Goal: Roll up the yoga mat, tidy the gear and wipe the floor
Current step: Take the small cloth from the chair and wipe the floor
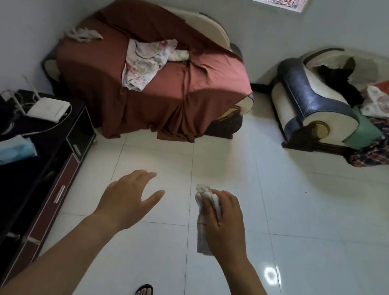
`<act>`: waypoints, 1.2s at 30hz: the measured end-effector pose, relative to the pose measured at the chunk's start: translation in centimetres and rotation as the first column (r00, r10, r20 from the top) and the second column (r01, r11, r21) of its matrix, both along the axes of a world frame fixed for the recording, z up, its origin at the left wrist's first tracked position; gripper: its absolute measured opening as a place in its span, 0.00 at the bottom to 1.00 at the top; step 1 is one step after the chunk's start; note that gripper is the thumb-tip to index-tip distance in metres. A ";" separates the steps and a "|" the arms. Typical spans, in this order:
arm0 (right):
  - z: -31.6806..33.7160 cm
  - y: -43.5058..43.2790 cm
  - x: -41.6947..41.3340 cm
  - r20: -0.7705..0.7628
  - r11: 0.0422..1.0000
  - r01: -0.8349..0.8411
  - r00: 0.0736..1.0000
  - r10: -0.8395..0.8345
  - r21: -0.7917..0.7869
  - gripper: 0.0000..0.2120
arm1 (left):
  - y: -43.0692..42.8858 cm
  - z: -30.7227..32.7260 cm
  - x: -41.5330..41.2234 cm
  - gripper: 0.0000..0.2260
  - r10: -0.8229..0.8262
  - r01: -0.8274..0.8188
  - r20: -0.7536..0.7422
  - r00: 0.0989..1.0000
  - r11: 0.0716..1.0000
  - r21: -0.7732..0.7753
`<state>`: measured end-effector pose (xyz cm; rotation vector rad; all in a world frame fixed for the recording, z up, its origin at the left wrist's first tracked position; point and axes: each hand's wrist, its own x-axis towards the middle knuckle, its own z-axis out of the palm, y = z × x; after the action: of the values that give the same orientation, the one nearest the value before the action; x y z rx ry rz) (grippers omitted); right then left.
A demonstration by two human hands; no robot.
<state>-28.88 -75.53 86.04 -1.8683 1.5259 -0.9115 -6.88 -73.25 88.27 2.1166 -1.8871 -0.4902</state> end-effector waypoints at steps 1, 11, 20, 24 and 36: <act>-0.1 0.3 -0.3 -0.001 1.000 -0.016 1.000 0.016 0.004 0.14 | 0.5 0.0 -1.0 0.26 0.009 -0.009 -0.005 1.000 1.000 0.004; -1.5 4.8 -7.4 -0.114 0.966 -0.259 0.960 0.257 0.000 0.18 | 11.1 0.7 -8.9 0.34 0.203 -0.202 -0.031 0.979 0.979 0.035; -1.9 11.6 -5.4 -0.109 0.778 -0.621 0.771 0.628 0.090 0.13 | 24.3 2.0 -12.8 0.29 0.542 -0.540 -0.013 0.840 0.839 0.058; -0.7 14.7 -2.2 -0.112 0.658 -0.751 0.650 0.751 0.054 0.12 | 30.0 2.8 -13.1 0.30 0.698 -0.697 -0.040 0.715 0.716 0.040; 1.6 34.0 6.4 -0.074 0.213 -0.974 0.208 0.975 0.072 0.14 | 52.6 3.2 -15.5 0.25 0.964 -0.965 -0.051 0.260 0.261 0.011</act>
<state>-22.51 -41.56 87.60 -2.3083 0.0539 -0.1291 -22.35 -20.69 91.50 2.6636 -0.1964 -0.1765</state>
